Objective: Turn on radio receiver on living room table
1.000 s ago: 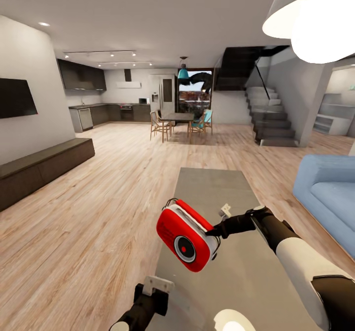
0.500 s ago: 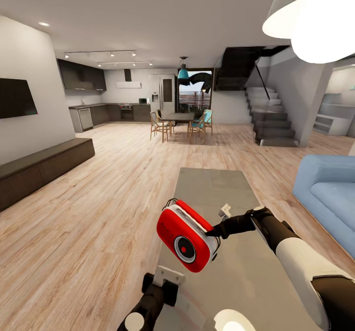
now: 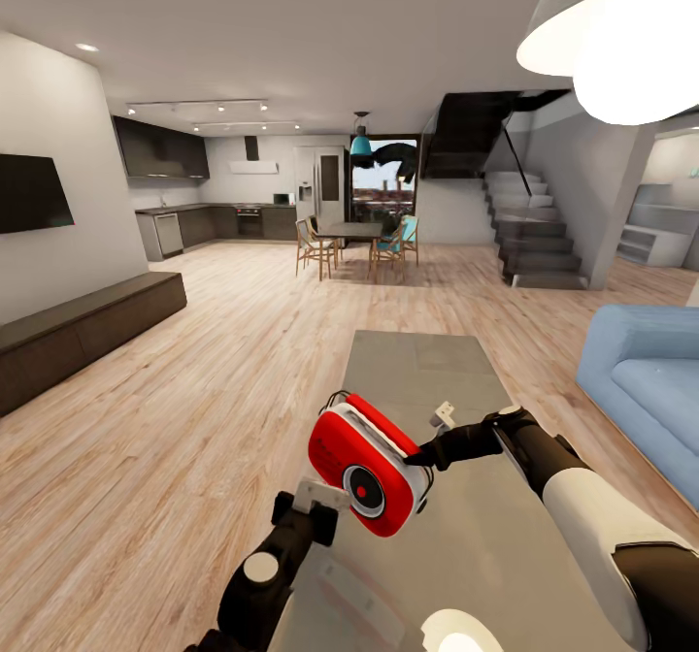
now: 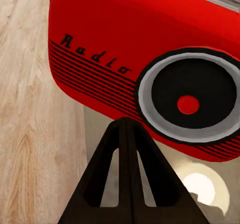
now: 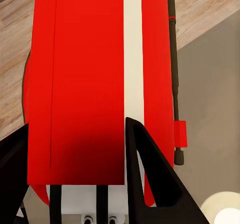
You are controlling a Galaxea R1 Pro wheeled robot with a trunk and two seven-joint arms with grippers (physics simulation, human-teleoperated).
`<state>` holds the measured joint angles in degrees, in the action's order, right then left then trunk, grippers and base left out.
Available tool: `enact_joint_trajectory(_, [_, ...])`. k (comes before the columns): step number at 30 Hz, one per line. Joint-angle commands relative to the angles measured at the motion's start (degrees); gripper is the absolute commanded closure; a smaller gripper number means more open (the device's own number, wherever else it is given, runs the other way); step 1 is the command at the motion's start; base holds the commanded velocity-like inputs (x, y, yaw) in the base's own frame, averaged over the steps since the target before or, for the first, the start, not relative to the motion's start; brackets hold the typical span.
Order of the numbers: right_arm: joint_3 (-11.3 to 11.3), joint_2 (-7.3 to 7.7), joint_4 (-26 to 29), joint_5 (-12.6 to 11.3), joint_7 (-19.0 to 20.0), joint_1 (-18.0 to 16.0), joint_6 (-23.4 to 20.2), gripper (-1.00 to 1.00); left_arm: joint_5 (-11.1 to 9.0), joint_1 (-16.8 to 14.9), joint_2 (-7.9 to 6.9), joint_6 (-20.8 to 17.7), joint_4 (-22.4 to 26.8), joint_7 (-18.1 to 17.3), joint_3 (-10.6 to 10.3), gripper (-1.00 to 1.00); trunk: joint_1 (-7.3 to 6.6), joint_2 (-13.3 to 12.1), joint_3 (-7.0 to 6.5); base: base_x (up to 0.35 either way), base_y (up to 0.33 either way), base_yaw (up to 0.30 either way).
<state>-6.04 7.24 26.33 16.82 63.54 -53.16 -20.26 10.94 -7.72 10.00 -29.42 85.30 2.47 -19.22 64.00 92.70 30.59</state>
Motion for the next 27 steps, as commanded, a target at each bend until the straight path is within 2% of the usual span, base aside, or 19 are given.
enact_joint_trajectory(1, [0.15, -0.01, 0.06, -0.23, 0.01, -0.01, -0.04, 1.00, -0.02, -0.59, 0.00, -0.74, -0.43, -0.28, 0.02, 1.00, 0.00, 0.00, 0.00, 0.000, 0.000, 0.000])
enact_joint_trajectory(4, [0.15, -0.02, 0.04, -0.25, 0.01, -0.01, -0.04, 1.00, -0.11, -2.29, 0.00, -1.88, -2.75, -0.63, 0.05, 1.00, 0.00, 0.00, 0.00, 0.000, 0.000, 0.000])
enact_joint_trajectory(12, [0.15, -0.03, 0.04, -0.24, 0.01, -0.01, -0.04, 1.00, -0.66, -6.12, 0.00, -2.03, -10.15, -0.79, -0.13, 1.00, 0.00, 0.00, 0.00, 0.000, 0.000, 0.000])
enact_joint_trajectory(13, [0.15, -0.03, 0.04, -0.23, 0.01, -0.01, -0.04, 1.00, -1.35, -6.41, 0.00, -1.94, -10.93, -0.79, -0.19, 1.00, 0.00, 0.00, 0.00, 0.000, 0.000, 0.000])
enact_joint_trajectory(17, [0.15, -0.09, 0.04, -0.24, 0.01, -0.01, -0.04, 1.00, -6.62, -7.12, 0.00, -0.72, -12.94, -0.74, -0.38, 1.00, 0.00, 0.00, 0.00, 0.000, 0.000, 0.000])
enact_joint_trajectory(20, [0.15, -0.10, 0.04, -0.27, 0.01, -0.01, -0.04, 1.00, -8.37, -7.57, 0.00, -0.30, -13.25, -0.72, -0.49, 1.00, 0.00, 0.00, 0.00, 0.000, 0.000, 0.000])
enact_joint_trajectory(23, [0.15, -0.16, 0.04, -0.29, -0.03, -0.01, -0.06, 1.00, -9.26, -8.29, 0.00, -0.19, -13.41, -0.76, -1.95, 1.00, 0.00, 0.00, 0.00, 0.000, 0.000, 0.000])
enact_joint_trajectory(25, [0.15, -0.18, 0.04, -0.29, -0.11, -0.01, -0.06, 1.00, -9.58, -8.99, 0.00, -0.19, -13.46, -0.78, -4.39, 1.00, 0.00, 0.00, 0.00, 0.000, 0.000, 0.000])
enact_joint_trajectory(27, [0.15, -0.19, 0.04, -0.29, -0.14, -0.01, -0.05, 1.00, -9.77, -9.49, 0.00, -0.21, -13.48, -0.79, -5.72, 1.00, 0.00, 0.00, 0.00, 0.000, 0.000, 0.000])
